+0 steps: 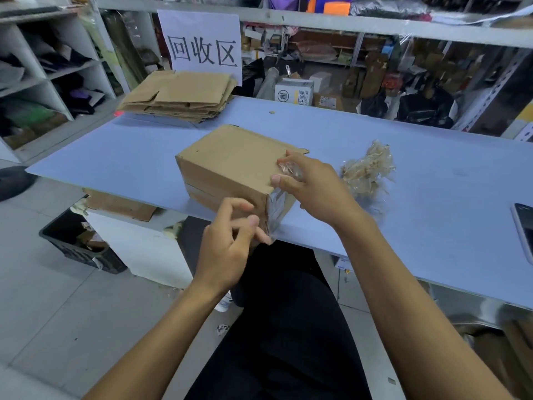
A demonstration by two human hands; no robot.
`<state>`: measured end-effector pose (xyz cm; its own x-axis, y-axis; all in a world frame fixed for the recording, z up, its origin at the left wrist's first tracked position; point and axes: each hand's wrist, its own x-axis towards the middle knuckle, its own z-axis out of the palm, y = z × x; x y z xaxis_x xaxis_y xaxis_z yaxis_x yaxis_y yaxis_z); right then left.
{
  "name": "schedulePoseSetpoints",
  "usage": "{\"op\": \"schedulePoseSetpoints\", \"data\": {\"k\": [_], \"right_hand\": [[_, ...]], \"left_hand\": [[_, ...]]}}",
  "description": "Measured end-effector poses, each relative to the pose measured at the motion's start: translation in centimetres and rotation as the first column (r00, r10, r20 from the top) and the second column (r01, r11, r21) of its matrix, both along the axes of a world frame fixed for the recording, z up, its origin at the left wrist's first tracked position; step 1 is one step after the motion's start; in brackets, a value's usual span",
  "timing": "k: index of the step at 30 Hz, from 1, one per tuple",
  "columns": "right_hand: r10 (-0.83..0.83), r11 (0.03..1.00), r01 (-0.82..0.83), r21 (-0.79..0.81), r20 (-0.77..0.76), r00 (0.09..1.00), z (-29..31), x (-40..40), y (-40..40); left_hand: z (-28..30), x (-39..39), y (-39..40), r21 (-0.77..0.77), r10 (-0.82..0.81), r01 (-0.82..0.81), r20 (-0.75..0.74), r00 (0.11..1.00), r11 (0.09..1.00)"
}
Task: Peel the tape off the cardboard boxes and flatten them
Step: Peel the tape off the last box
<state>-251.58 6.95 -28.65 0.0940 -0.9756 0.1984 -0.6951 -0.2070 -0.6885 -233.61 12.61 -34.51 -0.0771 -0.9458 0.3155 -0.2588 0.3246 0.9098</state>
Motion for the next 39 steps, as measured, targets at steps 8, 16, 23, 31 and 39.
{"op": "schedulePoseSetpoints", "data": {"k": [8,16,23,31,39], "right_hand": [[-0.031,0.998,0.038,0.053,-0.130,0.991,1.2,1.5,0.8],[-0.045,0.997,0.061,0.038,-0.327,0.944,1.0,3.4,1.4],[-0.057,0.998,0.065,0.012,-0.324,0.944,1.6,2.9,0.7],[-0.066,0.998,0.066,-0.007,-0.221,0.973,2.4,1.5,0.2],[0.014,1.000,-0.013,0.015,-0.107,0.994,0.7,0.0,-0.1]], "left_hand": [[0.7,-0.4,-1.5,0.405,0.220,-0.204,0.007,0.975,0.891],[1.3,-1.8,-1.9,0.600,0.283,0.041,-0.436,0.854,0.799],[1.9,-2.8,-2.2,0.740,0.437,0.040,-0.438,0.785,0.671],[-0.9,-1.9,0.0,-0.127,0.448,-0.433,0.129,0.885,0.892],[-3.6,-2.3,-0.2,-0.563,0.570,-0.321,0.346,0.745,0.762]]}}
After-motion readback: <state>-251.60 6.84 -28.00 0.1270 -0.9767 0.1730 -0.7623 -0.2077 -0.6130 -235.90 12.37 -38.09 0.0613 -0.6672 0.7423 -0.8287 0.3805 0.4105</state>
